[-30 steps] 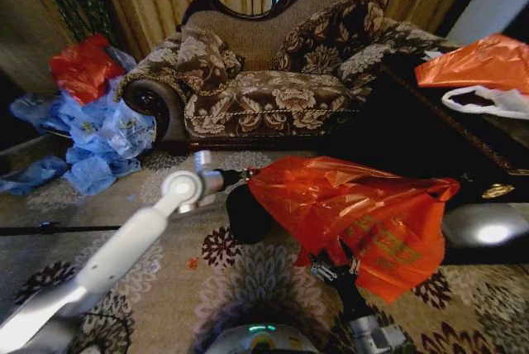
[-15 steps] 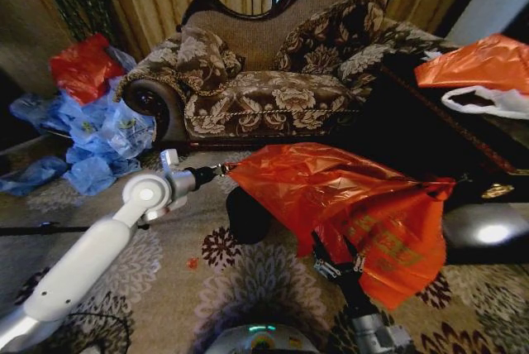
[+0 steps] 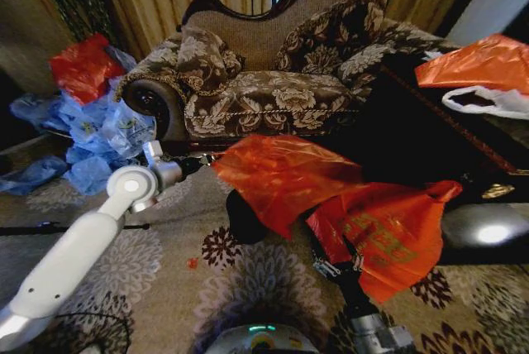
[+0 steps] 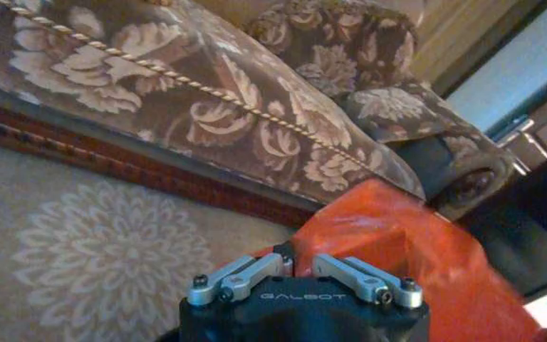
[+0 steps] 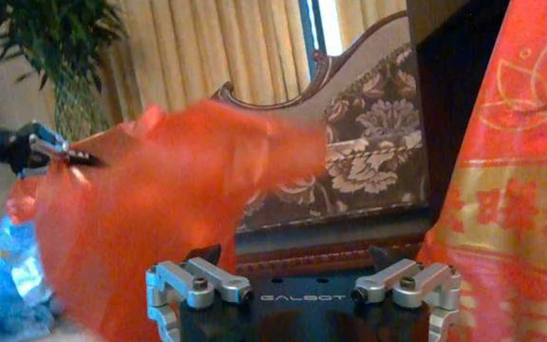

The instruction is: Place a garbage bag over the trash bin.

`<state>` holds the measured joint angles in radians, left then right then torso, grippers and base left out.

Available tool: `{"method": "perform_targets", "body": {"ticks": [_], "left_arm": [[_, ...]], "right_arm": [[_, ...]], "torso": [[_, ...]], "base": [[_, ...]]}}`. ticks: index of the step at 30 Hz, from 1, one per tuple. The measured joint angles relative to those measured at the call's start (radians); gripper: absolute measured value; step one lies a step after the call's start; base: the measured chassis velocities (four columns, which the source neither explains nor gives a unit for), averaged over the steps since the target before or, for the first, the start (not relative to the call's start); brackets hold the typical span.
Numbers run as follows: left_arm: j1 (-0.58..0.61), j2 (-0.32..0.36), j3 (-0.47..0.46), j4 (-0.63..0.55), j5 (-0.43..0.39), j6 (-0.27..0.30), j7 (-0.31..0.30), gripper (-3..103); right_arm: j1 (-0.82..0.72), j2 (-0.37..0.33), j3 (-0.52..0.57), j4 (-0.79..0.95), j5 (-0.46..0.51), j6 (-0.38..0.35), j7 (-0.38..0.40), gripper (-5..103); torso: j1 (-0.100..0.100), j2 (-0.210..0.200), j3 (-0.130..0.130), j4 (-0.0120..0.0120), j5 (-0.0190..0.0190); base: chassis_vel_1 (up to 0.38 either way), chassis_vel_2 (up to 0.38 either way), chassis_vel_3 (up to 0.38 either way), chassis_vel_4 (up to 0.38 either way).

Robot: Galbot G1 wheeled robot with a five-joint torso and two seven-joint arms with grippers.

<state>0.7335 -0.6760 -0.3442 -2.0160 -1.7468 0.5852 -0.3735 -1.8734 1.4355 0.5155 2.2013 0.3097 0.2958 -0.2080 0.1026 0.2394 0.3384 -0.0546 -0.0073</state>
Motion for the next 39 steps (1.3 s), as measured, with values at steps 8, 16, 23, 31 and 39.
{"method": "perform_targets", "body": {"ticks": [8, 16, 23, 31, 39], "left_arm": [[-0.005, 0.023, 0.024, -0.018, -0.011, -0.001, 0.002, 0], [-0.013, 0.071, 0.026, -0.04, -0.037, 0.0, 0.0, 0], [-0.073, 0.099, 0.067, -0.045, -0.076, -0.022, 0.007, 0], [-0.234, 0.177, 0.12, -0.055, -0.202, -0.056, 0.041, 0], [-0.312, 0.244, 0.129, -0.075, -0.323, -0.069, 0.023, 0]], "right_arm": [[0.076, -0.029, -0.095, 0.032, 0.353, -0.181, 0.043, 100], [0.197, -0.099, -0.162, 0.019, 0.713, -0.348, 0.197, 100], [0.28, -0.114, -0.211, -0.076, 0.676, -0.361, 0.201, 100], [0.317, -0.104, -0.213, -0.161, 0.477, -0.288, 0.128, 100], [0.423, -0.064, -0.254, -0.23, 0.444, -0.266, 0.127, 100]], "torso": [[0.0, 0.0, 0.0, -0.0001, 0.0001], [0.0, 0.0, 0.0, 0.0002, 0.0002], [0.0, 0.0, 0.0, 0.0, 0.0002], [0.0, 0.0, 0.0, -0.0002, 0.0002], [0.0, 0.0, 0.0, -0.0001, 0.0]], "base": [[0.0, 0.0, 0.0, 0.0], [0.0, 0.0, 0.0, 0.0], [0.0, 0.0, 0.0, 0.0], [0.0, 0.0, 0.0, 0.0], [0.0, 0.0, 0.0, 0.0]]}}
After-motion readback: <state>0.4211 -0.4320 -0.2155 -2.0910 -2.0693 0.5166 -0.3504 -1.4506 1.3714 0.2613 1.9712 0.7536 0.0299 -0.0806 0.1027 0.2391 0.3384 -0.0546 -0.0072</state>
